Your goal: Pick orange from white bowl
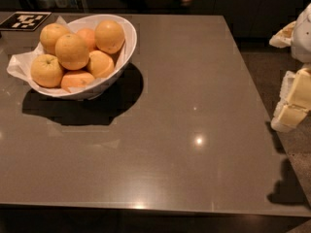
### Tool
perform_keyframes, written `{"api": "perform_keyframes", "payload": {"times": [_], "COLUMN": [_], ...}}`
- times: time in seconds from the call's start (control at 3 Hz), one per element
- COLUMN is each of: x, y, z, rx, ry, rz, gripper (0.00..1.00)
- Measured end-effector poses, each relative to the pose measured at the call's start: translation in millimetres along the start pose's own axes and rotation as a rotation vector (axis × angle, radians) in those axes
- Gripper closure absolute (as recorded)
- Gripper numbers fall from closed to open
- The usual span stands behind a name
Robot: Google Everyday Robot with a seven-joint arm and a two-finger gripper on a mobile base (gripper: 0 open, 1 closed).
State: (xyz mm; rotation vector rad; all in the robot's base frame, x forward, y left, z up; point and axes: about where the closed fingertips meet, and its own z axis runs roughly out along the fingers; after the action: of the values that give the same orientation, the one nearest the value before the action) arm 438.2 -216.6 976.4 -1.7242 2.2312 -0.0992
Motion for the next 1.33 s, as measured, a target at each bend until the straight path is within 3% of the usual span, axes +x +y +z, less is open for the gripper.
{"api": "perform_keyframes", "payload": {"times": [0.33, 1.0, 1.33], "x": [-10, -109, -153], "y": [-1, -2, -2], "z": [-5, -6, -4], "rx": [0.003, -0.05, -0.06], "ry": [0.001, 0.008, -0.017], "rz": [-0.007, -0.231, -0.331], "gripper": [0.0, 0.0, 0.0]}}
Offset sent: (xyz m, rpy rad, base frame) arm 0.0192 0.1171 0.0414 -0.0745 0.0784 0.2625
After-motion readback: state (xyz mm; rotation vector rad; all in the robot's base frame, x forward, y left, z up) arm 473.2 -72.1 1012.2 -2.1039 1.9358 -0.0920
